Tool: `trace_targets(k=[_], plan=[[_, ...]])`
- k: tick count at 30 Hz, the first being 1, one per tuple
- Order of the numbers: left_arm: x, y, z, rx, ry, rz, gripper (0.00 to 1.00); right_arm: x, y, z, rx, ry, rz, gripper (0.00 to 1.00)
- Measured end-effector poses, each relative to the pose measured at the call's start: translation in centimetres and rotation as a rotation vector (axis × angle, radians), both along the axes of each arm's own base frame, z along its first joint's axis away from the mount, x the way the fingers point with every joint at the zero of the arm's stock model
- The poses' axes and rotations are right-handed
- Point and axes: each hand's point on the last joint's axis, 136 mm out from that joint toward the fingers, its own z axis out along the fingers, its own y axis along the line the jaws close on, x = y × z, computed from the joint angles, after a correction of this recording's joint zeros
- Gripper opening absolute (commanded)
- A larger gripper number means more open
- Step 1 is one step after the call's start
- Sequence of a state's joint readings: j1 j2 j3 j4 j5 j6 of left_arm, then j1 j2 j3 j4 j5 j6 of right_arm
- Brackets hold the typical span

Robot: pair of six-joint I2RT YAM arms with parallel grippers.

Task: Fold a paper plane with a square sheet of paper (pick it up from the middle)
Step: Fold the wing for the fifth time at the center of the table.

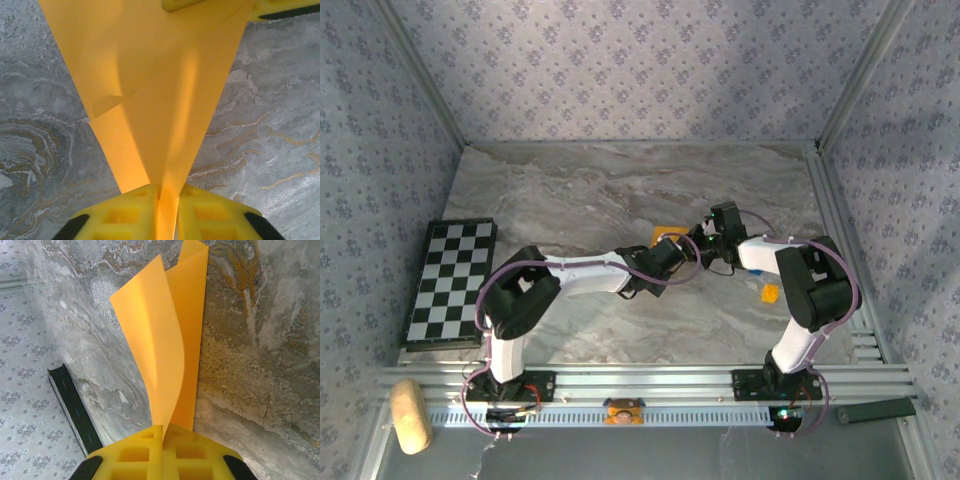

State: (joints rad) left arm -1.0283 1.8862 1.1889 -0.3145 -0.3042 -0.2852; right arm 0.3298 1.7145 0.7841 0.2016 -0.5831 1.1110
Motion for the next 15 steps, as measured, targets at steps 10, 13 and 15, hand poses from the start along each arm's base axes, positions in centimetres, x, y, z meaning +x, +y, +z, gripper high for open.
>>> trace_targets(k=[10, 13, 15], plan=[[0.02, 0.02, -0.02, 0.009, -0.004, -0.011, 0.16, 0.01, 0.00, 0.01, 0.000, 0.000, 0.000, 0.02], [0.05, 0.05, -0.02, 0.009, -0.005, -0.011, 0.16, 0.02, 0.01, 0.02, 0.000, -0.001, 0.000, 0.02], [0.04, 0.04, -0.02, 0.009, -0.005, -0.011, 0.16, 0.01, 0.00, 0.01, 0.000, 0.000, 0.000, 0.02]])
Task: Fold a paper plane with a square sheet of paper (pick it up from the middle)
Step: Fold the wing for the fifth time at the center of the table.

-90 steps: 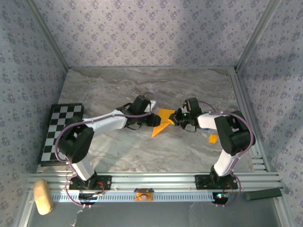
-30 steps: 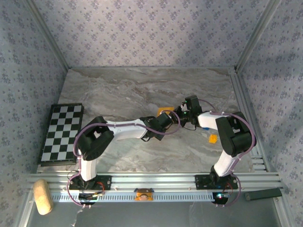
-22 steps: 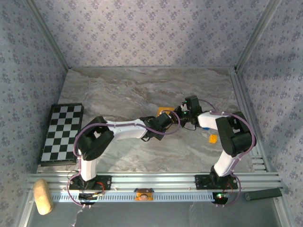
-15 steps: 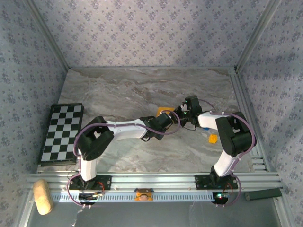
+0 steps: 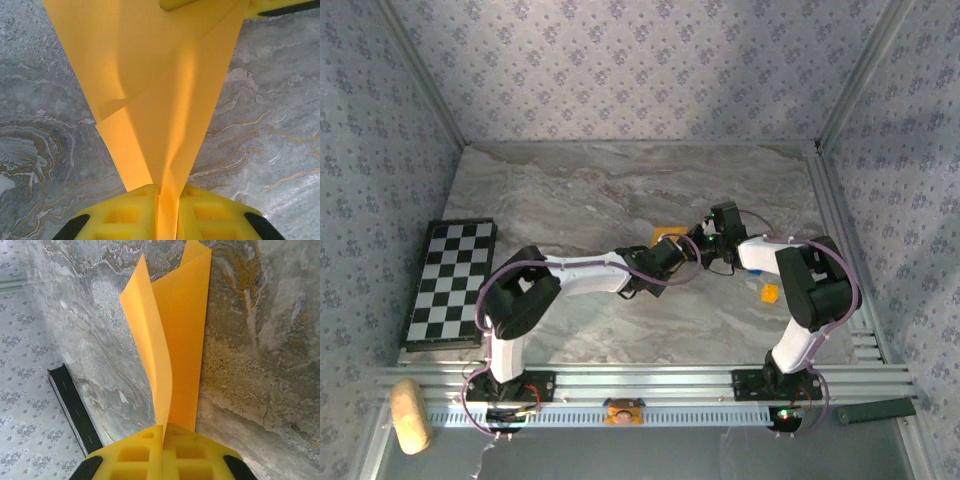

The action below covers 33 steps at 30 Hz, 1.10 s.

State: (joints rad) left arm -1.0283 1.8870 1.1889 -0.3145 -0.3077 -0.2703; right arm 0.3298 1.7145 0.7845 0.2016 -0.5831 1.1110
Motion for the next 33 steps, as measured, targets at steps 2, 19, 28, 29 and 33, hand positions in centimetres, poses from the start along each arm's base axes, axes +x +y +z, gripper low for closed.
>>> trace_targets(k=[2, 19, 28, 29, 33], plan=[[0.00, 0.00, 0.00, 0.000, 0.000, 0.000, 0.16, 0.00, 0.00, 0.00, 0.000, 0.000, 0.000, 0.02], [0.03, 0.09, -0.65, 0.016, 0.003, -0.002, 0.06, -0.01, 0.01, 0.01, 0.001, 0.000, 0.001, 0.06], [0.03, 0.09, -0.66, 0.012, 0.005, 0.005, 0.14, -0.15, -0.07, -0.07, -0.005, 0.005, 0.003, 0.03], [0.03, 0.09, -0.66, 0.012, 0.005, 0.005, 0.15, -0.15, -0.07, -0.04, -0.006, 0.002, 0.004, 0.03], [0.04, 0.06, -0.64, 0.010, 0.004, 0.005, 0.16, -0.15, -0.07, -0.03, -0.005, 0.002, 0.004, 0.02]])
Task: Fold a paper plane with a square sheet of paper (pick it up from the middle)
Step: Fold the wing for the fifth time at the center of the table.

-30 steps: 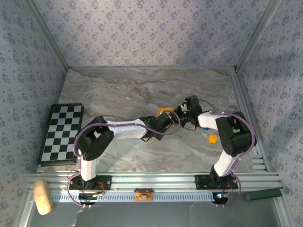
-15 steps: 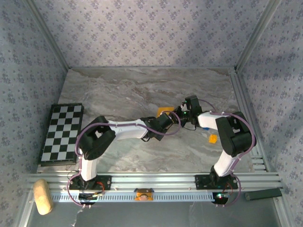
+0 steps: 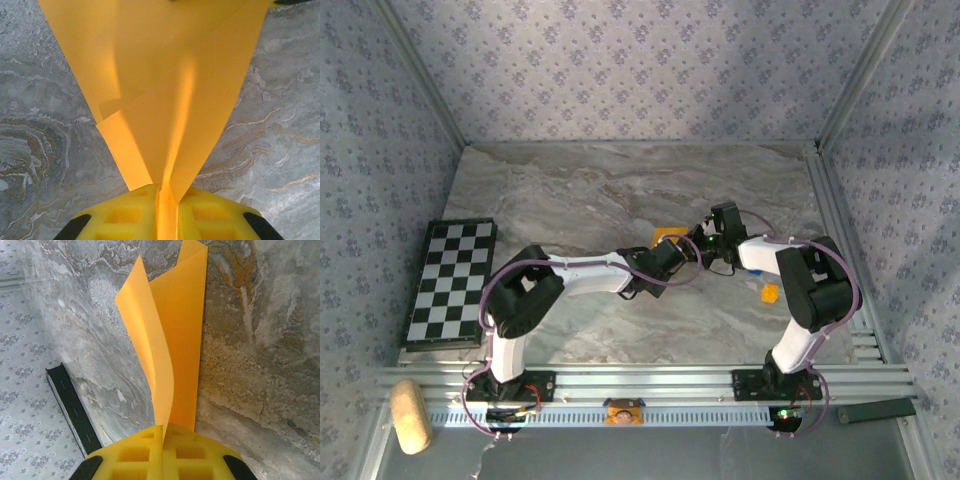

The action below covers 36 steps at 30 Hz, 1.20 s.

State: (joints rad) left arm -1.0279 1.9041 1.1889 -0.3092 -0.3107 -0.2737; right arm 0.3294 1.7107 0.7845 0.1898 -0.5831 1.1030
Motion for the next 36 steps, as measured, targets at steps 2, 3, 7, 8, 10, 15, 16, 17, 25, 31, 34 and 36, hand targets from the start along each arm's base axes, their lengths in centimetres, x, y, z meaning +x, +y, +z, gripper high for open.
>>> trace_targets(k=[2, 3, 7, 8, 10, 15, 16, 17, 25, 31, 34, 36], plan=[[0.06, -0.10, 0.06, -0.005, -0.003, 0.000, 0.16, 0.00, 0.00, 0.00, 0.000, 0.000, 0.000, 0.02], [0.11, -0.18, 0.11, -0.008, -0.005, 0.000, 0.17, 0.00, 0.00, 0.00, 0.000, 0.000, 0.000, 0.02], [0.21, -0.35, 0.15, -0.018, -0.011, 0.000, 0.17, 0.00, 0.00, 0.00, 0.000, 0.000, 0.000, 0.01], [0.21, -0.35, 0.11, -0.020, -0.012, 0.000, 0.17, 0.00, 0.00, 0.00, 0.000, 0.000, 0.000, 0.01], [0.17, -0.28, -0.08, -0.021, -0.013, 0.000, 0.15, 0.00, 0.02, 0.01, 0.000, 0.000, 0.000, 0.01], [0.14, -0.22, -0.18, -0.020, -0.013, 0.000, 0.09, 0.02, 0.01, 0.02, 0.001, -0.001, 0.000, 0.01], [0.14, -0.22, -0.18, -0.020, -0.013, 0.000, 0.08, 0.01, 0.00, 0.01, 0.001, -0.001, 0.000, 0.01], [0.14, -0.21, -0.18, -0.020, -0.013, 0.000, 0.08, 0.02, 0.01, 0.02, 0.001, -0.001, 0.000, 0.01], [0.20, -0.17, -0.16, -0.018, -0.016, 0.003, 0.16, 0.02, 0.01, 0.02, 0.001, -0.001, 0.000, 0.02], [0.24, -0.25, 0.33, -0.032, -0.024, 0.002, 0.18, 0.01, 0.00, 0.01, 0.001, -0.001, 0.000, 0.02], [0.22, -0.22, 0.59, -0.039, -0.028, 0.002, 0.18, 0.01, 0.00, 0.01, 0.001, -0.001, 0.000, 0.02], [0.18, -0.15, 0.69, -0.042, -0.030, 0.002, 0.17, 0.01, 0.00, 0.01, 0.001, -0.001, 0.000, 0.01]])
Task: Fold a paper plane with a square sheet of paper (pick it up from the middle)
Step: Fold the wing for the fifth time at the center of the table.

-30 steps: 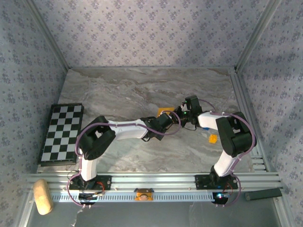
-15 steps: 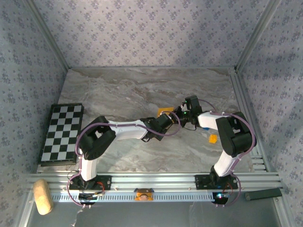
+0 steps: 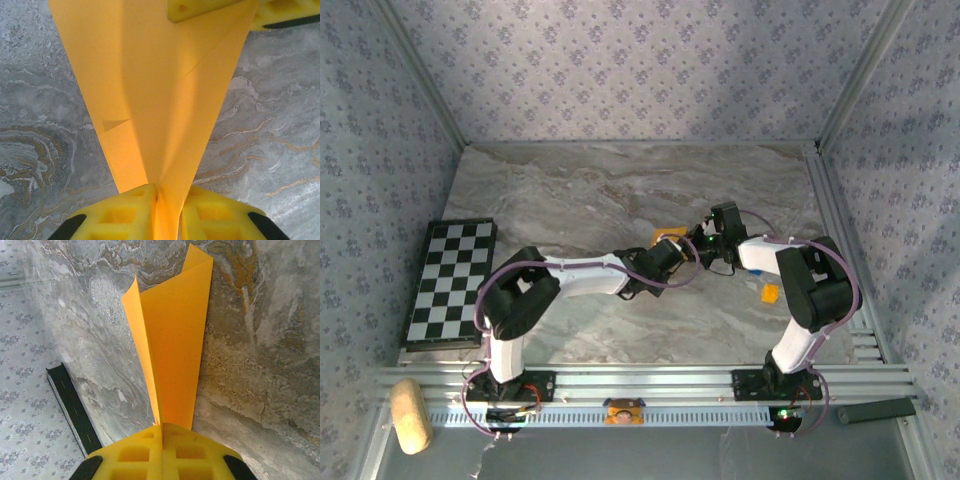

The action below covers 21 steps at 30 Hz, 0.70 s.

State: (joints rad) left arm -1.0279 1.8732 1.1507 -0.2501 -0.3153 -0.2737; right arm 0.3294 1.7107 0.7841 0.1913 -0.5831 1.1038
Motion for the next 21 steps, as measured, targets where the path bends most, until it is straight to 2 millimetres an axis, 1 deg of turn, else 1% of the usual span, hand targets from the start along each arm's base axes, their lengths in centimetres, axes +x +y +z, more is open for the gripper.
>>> trace_targets(k=[10, 14, 15, 18, 20, 21], plan=[[0.0, 0.0, 0.1, -0.004, -0.002, -0.001, 0.05, 0.0, 0.0, 0.0, 0.000, 0.000, 0.000, 0.03], [0.0, 0.0, 0.1, -0.002, -0.002, -0.002, 0.01, 0.0, 0.0, 0.0, 0.000, 0.000, 0.000, 0.09], [0.0, 0.0, 0.1, -0.003, -0.003, -0.002, 0.01, 0.0, 0.0, 0.0, 0.000, -0.001, 0.000, 0.12], [0.0, 0.0, 0.1, -0.003, -0.002, -0.001, 0.00, -0.1, -0.2, 0.1, -0.012, -0.004, 0.002, 0.26], [0.0, 0.0, 0.1, -0.004, -0.001, 0.000, 0.00, -0.2, -0.7, 0.4, -0.034, -0.014, 0.001, 0.36], [0.0, 0.0, 0.1, -0.005, 0.000, 0.001, 0.00, -0.3, -1.1, 0.7, -0.049, -0.023, -0.002, 0.38]])
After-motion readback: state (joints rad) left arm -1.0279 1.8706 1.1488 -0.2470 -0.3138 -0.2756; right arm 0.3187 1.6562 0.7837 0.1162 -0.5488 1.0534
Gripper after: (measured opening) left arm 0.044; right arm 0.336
